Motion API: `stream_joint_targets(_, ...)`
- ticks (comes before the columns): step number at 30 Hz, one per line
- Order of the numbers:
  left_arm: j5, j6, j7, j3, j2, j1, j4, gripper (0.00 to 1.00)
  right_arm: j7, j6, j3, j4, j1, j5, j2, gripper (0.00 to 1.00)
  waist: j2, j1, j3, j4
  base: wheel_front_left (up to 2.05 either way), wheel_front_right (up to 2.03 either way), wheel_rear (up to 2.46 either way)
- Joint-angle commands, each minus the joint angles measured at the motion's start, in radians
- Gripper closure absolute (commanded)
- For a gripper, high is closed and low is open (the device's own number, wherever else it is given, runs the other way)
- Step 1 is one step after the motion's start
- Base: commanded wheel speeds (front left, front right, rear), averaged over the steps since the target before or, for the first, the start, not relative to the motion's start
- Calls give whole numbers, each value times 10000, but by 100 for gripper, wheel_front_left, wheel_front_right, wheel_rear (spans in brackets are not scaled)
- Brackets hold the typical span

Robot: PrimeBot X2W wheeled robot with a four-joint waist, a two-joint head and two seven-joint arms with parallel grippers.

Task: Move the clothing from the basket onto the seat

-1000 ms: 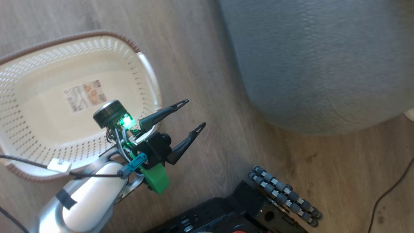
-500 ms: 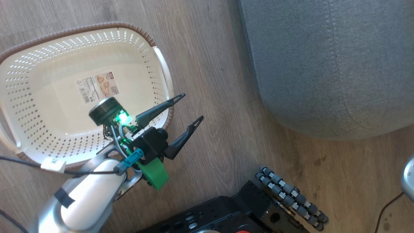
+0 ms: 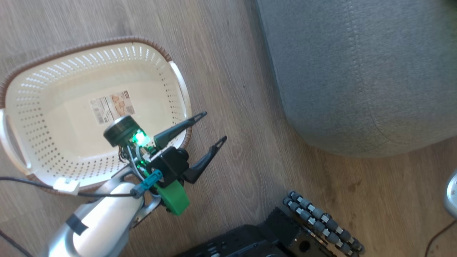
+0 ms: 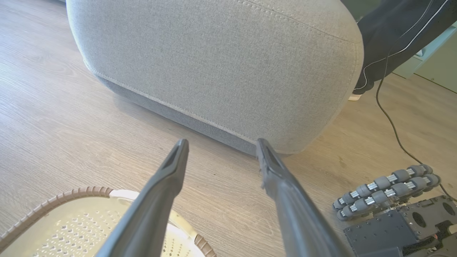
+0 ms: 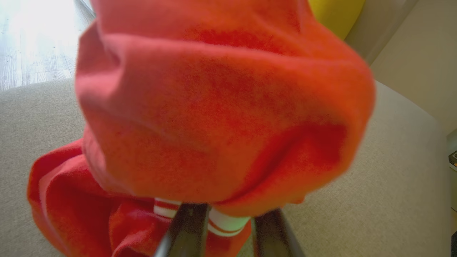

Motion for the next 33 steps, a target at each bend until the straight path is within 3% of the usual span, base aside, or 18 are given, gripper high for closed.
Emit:
stream_joint_targets(1, -49, -9, -49, 163, -77, 208, -227, 0, 8, -4, 118, -165, 196, -51, -238, 0, -1, 0, -261, 25, 0, 0, 0)
stream_joint_targets(6, -109, -9, -49, 50, -341, 205, -143, 0, 8, -4, 325, 86, 303, -202, -493, 0, -1, 0, -727, 83, 0, 0, 0)
stream_joint_targets(22, -763, -9, -49, -170, -1933, 835, 129, 0, 11, -4, 1268, 2074, 337, -1036, -1695, 0, -1, 0, -3197, 503, 0, 0, 0)
stream_joint_targets(29, -797, -9, -49, 41, -2437, 1228, 155, 0, 10, -4, 2039, 1713, 371, -791, -1708, 0, -1, 0, -4155, 728, 0, 0, 0)
stream_joint_targets(33, -823, -9, -49, 254, -2626, 1530, 143, 0, 9, -4, 2554, 1036, 573, 144, -1469, 0, -1, 0, -4744, 832, 0, 0, 0)
